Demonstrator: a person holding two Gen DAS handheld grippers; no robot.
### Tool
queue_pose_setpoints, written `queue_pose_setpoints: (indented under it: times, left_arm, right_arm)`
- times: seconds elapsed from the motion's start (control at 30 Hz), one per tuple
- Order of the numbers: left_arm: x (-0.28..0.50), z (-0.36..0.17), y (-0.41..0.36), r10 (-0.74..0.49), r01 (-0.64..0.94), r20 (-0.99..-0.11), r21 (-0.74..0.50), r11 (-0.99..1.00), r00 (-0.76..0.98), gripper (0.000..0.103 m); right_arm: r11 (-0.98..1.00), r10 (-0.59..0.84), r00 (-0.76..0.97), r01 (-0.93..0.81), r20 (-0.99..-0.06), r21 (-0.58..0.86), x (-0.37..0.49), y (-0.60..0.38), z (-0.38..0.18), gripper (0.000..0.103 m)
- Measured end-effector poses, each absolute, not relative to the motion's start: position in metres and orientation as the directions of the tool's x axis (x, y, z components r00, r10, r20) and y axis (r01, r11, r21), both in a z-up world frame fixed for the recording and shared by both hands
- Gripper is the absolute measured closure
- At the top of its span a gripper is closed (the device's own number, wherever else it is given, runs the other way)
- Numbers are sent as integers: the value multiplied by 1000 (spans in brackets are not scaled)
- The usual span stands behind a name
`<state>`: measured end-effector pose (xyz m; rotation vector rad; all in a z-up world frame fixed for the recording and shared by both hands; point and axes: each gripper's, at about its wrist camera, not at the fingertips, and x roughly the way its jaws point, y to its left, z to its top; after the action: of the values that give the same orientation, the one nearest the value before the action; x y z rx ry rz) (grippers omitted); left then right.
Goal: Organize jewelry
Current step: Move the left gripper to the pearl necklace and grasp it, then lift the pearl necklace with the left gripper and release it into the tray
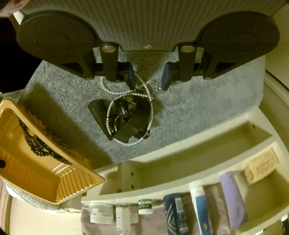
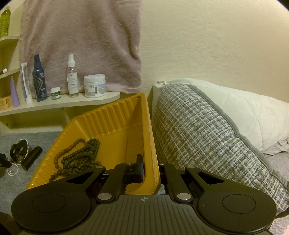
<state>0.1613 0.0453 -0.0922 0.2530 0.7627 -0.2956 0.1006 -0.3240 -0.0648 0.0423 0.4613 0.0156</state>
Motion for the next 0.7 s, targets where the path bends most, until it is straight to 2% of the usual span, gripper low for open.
queue_pose_setpoints:
  times: [0.1, 0.17, 0.23, 0.27, 0.5, 0.7]
  left_arm:
    - [162, -96, 42, -158, 334, -710, 114, 936, 686, 76]
    - [162, -96, 42, -162, 331, -716, 101, 938, 679, 83]
    - [162, -95, 41, -155, 333, -720, 112, 936, 676, 99]
    - [161, -95, 41, -141, 333, -722, 130, 934, 677, 100]
    - [152, -82, 59, -107, 299, -696, 160, 941, 710, 101]
    - [149, -61, 86, -29, 209, -646, 204, 956, 763, 101]
  right_arm:
    - [999, 24, 895, -5, -445, 44, 101, -324, -65, 99]
    - [999, 23, 895, -4, -445, 44, 101, -324, -65, 99]
    - [999, 23, 896, -4, -444, 44, 100, -324, -65, 99]
    - [999, 23, 895, -4, -445, 44, 100, -324, -65, 99]
    - [999, 24, 896, -5, -443, 44, 100, -324, -64, 99]
    - [999, 26, 897, -7, -441, 43, 100, -323, -64, 99]
